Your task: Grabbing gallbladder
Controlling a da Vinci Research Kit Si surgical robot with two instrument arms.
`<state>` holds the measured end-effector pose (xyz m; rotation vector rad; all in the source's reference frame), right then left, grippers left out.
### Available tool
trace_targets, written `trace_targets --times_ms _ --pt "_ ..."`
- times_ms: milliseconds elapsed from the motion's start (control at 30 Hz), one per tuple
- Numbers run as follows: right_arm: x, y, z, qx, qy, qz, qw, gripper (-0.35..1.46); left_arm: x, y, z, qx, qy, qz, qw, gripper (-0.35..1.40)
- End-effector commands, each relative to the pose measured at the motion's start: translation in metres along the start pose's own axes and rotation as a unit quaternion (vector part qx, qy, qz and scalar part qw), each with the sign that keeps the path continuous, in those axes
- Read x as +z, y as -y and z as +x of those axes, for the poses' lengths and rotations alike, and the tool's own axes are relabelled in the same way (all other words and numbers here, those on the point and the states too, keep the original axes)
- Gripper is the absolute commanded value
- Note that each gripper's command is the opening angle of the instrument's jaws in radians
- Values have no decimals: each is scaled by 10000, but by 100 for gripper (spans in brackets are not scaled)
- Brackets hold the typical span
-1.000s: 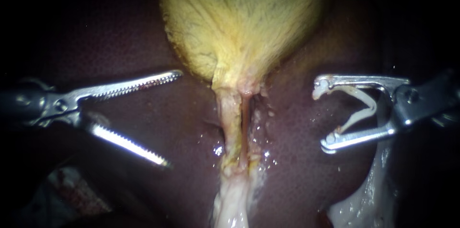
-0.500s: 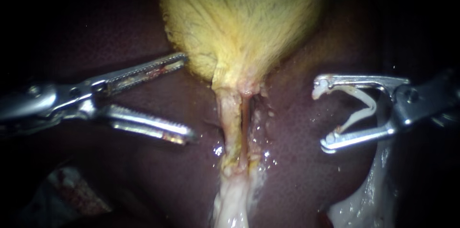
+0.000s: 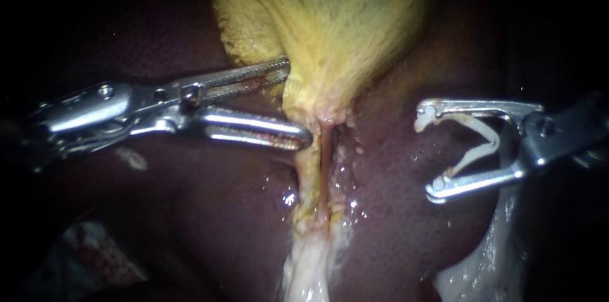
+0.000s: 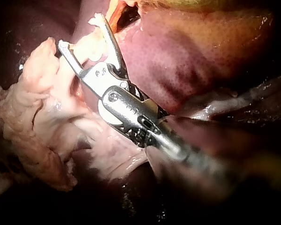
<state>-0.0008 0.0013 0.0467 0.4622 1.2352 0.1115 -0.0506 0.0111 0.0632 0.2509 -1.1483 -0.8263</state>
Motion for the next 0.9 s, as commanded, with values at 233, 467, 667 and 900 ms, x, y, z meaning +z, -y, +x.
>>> trace_targets --times_ms 233,467,667,900 --pt "0 0 0 0 -1 0 10000 60 -6 -3 1 -67 -192 -165 9997 -35" --pt "0 0 0 0 -1 0 10000 60 -8 -3 2 -80 -234 -235 9994 -35" --pt "0 0 0 0 -1 -1 10000 60 -8 -2 2 -80 -232 -265 9993 -35" --pt "0 0 0 0 -1 -1 10000 60 -10 1 2 -83 -233 -249 9994 -35"
